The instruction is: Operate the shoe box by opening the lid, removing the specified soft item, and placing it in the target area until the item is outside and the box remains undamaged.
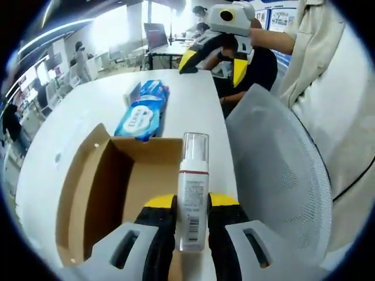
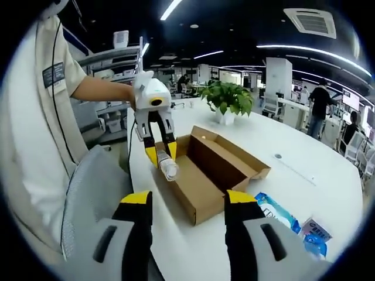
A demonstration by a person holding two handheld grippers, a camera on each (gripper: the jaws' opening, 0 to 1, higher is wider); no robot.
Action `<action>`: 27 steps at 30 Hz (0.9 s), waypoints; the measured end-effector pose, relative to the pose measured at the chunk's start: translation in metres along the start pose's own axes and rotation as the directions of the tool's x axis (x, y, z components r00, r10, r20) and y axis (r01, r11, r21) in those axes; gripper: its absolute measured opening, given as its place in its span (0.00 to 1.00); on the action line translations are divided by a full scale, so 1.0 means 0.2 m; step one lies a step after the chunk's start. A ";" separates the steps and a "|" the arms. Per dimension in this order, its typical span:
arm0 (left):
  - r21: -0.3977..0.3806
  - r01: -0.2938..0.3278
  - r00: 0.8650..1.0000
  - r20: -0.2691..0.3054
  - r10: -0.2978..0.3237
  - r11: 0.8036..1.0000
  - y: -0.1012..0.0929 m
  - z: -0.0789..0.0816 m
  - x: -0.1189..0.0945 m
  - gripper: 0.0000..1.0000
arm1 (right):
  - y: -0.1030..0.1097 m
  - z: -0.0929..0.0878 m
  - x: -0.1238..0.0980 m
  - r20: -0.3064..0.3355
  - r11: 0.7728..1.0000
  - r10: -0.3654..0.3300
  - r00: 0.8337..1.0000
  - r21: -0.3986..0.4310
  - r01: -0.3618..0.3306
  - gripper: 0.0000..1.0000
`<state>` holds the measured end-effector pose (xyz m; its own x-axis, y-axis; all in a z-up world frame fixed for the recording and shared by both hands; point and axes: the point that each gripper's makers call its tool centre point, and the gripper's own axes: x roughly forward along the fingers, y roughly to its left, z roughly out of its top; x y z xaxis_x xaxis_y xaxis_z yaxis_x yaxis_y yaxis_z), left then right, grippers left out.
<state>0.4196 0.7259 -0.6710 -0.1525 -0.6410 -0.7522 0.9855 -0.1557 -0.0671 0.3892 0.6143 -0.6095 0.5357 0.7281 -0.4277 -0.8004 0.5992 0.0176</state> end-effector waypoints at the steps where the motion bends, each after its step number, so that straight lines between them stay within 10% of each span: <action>1: 0.001 0.005 1.000 0.007 -0.005 1.000 -0.01 0.01 0.00 0.18 | 0.01 0.00 0.01 -0.001 1.000 0.004 1.000 -0.004 -0.004 0.42; 27: 0.078 0.087 0.987 0.125 -0.097 0.993 -0.20 0.21 0.06 0.18 | 0.24 0.01 0.15 -0.022 0.984 0.163 0.986 -0.073 -0.164 0.27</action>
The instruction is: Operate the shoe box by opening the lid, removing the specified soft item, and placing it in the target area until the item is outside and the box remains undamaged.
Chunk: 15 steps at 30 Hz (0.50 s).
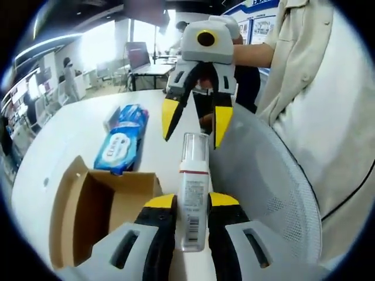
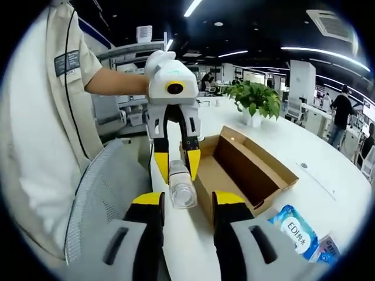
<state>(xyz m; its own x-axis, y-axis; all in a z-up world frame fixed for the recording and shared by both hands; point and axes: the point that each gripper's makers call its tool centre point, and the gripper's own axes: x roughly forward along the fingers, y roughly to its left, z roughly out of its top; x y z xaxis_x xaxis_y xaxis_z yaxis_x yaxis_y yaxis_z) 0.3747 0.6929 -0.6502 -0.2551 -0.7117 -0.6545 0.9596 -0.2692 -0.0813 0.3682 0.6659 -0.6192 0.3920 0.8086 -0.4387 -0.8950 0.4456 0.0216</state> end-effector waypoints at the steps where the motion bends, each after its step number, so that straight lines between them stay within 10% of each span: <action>1: 0.004 0.004 1.000 0.006 -0.004 1.000 -0.01 0.01 0.00 0.18 | 0.01 0.00 0.00 -0.001 1.000 0.008 1.000 -0.007 -0.008 0.26; 15: 0.023 0.014 0.999 0.045 -0.016 1.000 -0.02 0.05 0.02 0.18 | 0.05 0.01 0.02 -0.010 0.997 0.026 1.000 -0.069 -0.027 0.18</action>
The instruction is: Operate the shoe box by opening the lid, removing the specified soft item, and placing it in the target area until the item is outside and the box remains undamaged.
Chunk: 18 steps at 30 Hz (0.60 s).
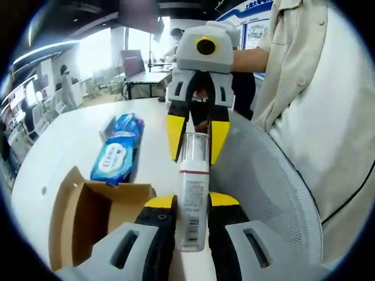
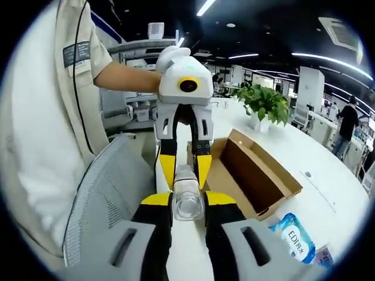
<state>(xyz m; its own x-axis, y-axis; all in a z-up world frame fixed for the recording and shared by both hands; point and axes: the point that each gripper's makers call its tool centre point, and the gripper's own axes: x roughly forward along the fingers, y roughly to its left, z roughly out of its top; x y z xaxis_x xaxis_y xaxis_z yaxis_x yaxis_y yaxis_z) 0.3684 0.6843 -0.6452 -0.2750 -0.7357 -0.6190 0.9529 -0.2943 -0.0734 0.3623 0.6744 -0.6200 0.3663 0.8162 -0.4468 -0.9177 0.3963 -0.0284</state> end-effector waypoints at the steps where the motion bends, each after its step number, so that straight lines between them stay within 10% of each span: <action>1: 0.000 -0.001 1.000 0.000 0.001 1.000 0.00 0.00 0.00 0.18 | 0.00 0.00 0.00 -0.001 1.000 -0.003 1.000 -0.007 0.003 0.18; 18: 0.012 -0.033 0.999 0.001 0.033 0.999 0.03 -0.01 0.03 0.19 | -0.03 -0.01 0.00 -0.044 1.000 -0.008 0.999 0.007 0.009 0.16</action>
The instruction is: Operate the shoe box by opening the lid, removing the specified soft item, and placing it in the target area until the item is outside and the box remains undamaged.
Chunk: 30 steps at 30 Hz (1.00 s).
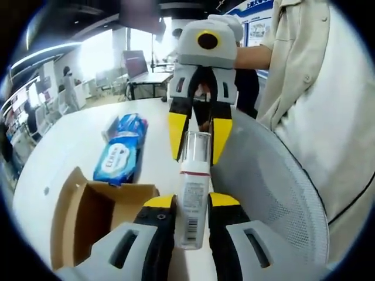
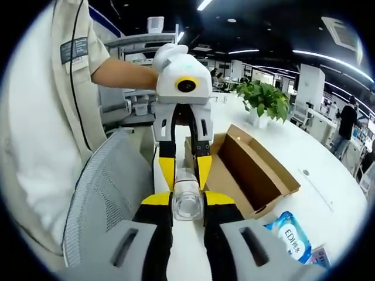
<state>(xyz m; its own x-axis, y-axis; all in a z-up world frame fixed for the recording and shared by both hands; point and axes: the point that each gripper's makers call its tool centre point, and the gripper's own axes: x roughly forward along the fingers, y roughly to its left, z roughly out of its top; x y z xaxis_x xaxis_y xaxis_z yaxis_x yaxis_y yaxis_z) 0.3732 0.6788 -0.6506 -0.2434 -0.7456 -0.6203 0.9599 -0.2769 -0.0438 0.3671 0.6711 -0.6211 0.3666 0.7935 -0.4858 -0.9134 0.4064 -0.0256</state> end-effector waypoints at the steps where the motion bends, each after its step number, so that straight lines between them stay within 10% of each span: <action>1: 0.000 -0.001 1.000 0.000 0.001 1.000 0.00 0.00 0.00 0.19 | 0.00 0.00 0.00 0.000 1.000 0.000 1.000 0.000 0.000 0.16; 30: -0.155 -0.162 0.984 0.054 0.172 0.975 0.12 -0.08 -0.11 0.40 | -0.12 -0.08 -0.06 -0.116 0.999 -0.003 0.993 -0.054 -0.003 0.16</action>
<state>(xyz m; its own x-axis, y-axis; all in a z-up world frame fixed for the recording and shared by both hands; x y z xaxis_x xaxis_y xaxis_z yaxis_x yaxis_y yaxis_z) 0.4041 0.6979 -0.6517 -0.0818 -0.8136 -0.5756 0.9964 -0.0552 -0.0636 0.3822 0.6450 -0.6294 0.3464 0.7342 -0.5840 -0.9227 0.3790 -0.0709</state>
